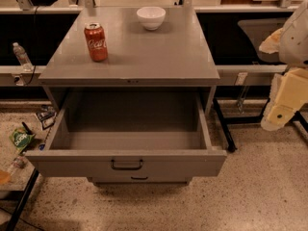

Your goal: Place coke can into top drawer

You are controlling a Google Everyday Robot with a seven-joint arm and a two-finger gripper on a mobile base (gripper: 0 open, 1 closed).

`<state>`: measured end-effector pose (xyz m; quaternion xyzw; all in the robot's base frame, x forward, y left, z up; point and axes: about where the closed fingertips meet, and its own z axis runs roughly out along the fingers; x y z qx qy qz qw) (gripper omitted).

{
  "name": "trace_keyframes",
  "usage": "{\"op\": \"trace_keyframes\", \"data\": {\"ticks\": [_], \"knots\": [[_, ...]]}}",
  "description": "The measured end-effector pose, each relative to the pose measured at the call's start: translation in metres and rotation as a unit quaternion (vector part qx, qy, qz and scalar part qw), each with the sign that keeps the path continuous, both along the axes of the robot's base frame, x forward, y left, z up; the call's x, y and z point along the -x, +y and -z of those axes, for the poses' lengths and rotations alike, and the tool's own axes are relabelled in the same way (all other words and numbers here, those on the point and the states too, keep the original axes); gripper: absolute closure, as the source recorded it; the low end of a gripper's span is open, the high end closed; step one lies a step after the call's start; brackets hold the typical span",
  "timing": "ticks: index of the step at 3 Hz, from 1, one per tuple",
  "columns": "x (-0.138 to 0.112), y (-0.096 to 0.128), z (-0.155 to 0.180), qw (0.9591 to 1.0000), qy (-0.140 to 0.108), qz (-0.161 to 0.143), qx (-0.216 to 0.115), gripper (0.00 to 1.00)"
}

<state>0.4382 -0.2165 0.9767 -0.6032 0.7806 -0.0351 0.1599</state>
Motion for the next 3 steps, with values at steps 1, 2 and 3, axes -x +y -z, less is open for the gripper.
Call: {"op": "trace_keyframes", "data": {"ticks": [1, 2, 3], "knots": [[0.000, 0.000, 0.000, 1.0000, 0.000, 0.000, 0.000, 0.00], [-0.010, 0.014, 0.003, 0.9990, -0.002, -0.008, -0.044, 0.00], [-0.059, 0.061, 0.008, 0.9856, -0.019, -0.032, -0.165, 0.00]]}}
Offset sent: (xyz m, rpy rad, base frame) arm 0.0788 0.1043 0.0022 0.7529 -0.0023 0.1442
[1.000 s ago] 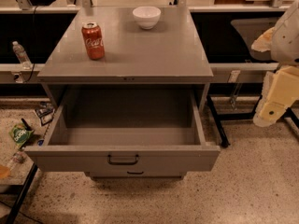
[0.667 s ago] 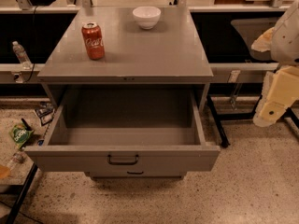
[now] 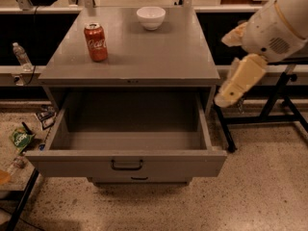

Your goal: Place coke can into top drawer

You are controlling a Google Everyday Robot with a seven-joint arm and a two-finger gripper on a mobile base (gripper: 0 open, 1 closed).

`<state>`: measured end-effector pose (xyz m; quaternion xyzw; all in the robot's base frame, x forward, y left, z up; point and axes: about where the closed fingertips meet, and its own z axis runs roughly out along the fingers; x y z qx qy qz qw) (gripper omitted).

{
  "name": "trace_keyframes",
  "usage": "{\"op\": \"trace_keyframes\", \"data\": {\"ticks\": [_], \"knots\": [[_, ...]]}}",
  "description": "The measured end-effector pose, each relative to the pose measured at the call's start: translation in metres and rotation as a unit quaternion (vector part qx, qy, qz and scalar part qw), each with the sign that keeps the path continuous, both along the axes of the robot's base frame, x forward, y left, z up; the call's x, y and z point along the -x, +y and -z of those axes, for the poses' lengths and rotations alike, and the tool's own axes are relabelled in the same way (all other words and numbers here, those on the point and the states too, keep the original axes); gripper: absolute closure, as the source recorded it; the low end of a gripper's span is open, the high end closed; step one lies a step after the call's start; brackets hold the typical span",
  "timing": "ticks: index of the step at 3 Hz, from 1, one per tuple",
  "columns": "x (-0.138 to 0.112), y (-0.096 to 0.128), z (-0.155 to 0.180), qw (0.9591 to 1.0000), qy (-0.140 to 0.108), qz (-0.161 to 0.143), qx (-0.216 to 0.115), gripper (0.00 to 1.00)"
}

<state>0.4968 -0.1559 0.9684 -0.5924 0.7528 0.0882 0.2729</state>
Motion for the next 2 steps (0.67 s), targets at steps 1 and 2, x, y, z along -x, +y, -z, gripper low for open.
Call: {"op": "trace_keyframes", "data": {"ticks": [1, 2], "knots": [[-0.041, 0.061, 0.006, 0.9891, -0.003, -0.013, -0.147, 0.00], [-0.069, 0.118, 0.001, 0.9659, 0.004, -0.007, -0.259, 0.00]]}}
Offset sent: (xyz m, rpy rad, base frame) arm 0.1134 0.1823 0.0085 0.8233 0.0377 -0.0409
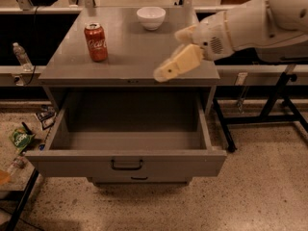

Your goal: Place coke can into top drawer

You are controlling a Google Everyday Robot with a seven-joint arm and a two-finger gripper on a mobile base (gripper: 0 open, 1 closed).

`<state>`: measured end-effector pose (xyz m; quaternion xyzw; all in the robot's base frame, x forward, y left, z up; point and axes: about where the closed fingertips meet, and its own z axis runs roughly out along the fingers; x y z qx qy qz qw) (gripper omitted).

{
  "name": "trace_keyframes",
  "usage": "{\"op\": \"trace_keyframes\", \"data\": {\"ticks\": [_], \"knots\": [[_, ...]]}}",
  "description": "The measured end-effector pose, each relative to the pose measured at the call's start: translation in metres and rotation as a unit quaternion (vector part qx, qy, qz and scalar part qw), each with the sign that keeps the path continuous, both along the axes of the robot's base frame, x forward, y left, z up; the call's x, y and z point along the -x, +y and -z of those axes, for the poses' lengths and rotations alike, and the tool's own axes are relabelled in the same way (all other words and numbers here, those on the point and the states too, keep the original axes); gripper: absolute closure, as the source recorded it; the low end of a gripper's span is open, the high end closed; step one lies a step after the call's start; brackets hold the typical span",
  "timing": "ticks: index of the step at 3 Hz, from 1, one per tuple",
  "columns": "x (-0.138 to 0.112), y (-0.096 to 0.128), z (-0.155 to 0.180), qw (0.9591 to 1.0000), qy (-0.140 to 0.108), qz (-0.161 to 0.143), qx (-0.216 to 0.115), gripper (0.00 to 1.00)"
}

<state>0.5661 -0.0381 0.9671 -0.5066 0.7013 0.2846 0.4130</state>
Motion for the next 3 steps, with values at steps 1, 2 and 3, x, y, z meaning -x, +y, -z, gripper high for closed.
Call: {"op": "trace_keyframes", "data": {"ticks": [1, 2, 3], "knots": [[-0.008, 0.004, -0.008, 0.9998, -0.011, 0.012, -0.014, 0.00], [-0.007, 0.005, -0.008, 0.9998, -0.010, 0.010, -0.013, 0.00], [-0.036, 0.037, -0.001, 0.9990, -0.011, -0.006, -0.043, 0.00]]}}
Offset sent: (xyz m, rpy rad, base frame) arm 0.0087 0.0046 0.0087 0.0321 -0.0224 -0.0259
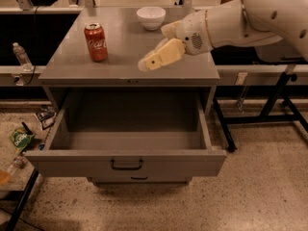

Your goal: Place coke can into top drawer

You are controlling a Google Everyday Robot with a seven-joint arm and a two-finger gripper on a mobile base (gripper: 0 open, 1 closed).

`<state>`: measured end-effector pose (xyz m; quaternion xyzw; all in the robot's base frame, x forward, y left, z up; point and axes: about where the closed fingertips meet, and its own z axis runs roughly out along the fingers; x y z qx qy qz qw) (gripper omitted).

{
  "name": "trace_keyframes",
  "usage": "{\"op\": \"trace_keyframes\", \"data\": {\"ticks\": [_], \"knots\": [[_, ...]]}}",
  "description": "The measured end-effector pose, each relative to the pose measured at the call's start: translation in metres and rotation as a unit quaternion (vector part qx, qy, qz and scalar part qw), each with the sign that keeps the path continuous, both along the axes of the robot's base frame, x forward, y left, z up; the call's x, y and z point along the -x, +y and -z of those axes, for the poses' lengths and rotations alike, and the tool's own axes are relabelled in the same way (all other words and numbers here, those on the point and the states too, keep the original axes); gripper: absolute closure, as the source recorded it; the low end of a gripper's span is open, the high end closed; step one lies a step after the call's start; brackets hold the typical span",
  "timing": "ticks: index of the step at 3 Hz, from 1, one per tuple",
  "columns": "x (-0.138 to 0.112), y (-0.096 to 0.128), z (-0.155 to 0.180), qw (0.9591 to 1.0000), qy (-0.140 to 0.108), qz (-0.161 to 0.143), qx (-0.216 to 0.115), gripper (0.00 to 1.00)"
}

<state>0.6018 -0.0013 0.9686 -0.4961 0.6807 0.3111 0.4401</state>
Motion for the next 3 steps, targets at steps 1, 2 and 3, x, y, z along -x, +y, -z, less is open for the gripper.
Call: {"op": "trace_keyframes", "data": {"ticks": [1, 2, 3], "knots": [[-0.025, 0.034, 0.003, 0.9998, -0.004, -0.013, -0.014, 0.00], [-0.048, 0.077, 0.006, 0.9989, -0.003, -0.021, -0.042, 0.00], [-0.078, 0.098, 0.020, 0.9992, -0.017, 0.009, -0.036, 0.00]]}}
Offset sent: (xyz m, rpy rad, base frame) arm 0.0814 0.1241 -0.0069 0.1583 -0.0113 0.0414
